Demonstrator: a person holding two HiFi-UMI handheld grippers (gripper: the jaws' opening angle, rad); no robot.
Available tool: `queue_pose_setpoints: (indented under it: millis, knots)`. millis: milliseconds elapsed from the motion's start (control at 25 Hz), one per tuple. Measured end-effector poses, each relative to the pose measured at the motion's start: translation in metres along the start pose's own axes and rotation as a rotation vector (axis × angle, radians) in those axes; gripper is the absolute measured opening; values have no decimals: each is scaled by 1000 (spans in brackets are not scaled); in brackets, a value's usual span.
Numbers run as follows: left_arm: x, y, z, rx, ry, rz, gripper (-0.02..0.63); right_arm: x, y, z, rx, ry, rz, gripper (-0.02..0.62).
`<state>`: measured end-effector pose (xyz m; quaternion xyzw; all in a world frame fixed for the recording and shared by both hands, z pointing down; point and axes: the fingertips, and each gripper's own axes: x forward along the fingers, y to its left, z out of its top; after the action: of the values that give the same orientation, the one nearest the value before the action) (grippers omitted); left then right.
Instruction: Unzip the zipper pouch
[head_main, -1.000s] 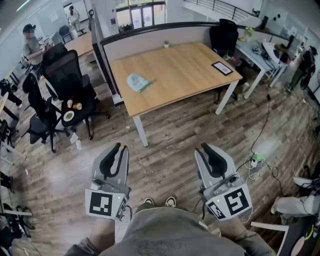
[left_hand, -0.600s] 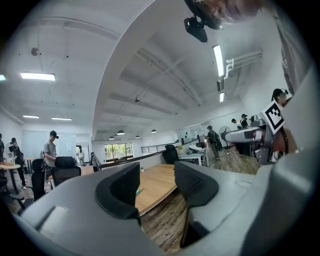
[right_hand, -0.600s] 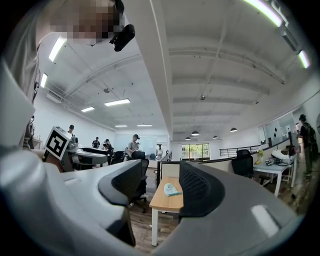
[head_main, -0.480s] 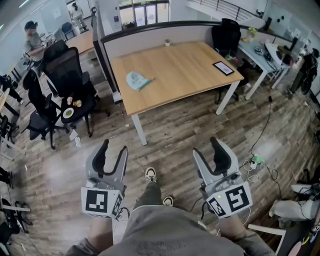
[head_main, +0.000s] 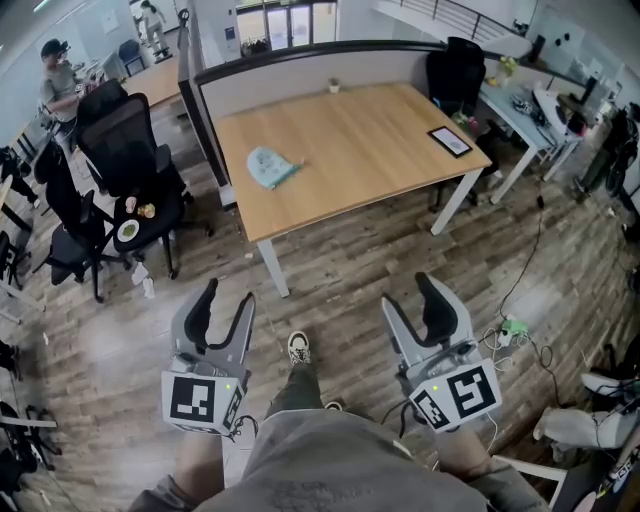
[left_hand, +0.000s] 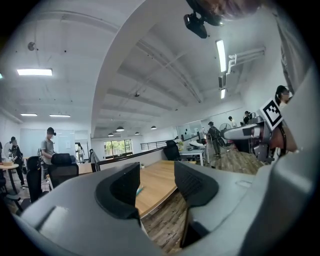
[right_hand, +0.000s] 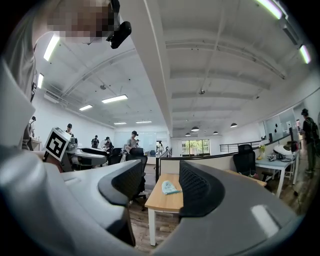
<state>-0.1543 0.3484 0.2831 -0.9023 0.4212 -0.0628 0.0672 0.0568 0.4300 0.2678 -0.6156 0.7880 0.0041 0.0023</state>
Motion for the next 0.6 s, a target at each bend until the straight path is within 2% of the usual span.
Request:
queue_pose_setpoints:
  millis: [360,600]
  knots:
    - [87,55,-22,-28,30,-22,212,104,-25,-21,-10,73,24,217]
    - [151,118,-28,-31,40,-40,212,195,-34,-15,-25,99,31,216]
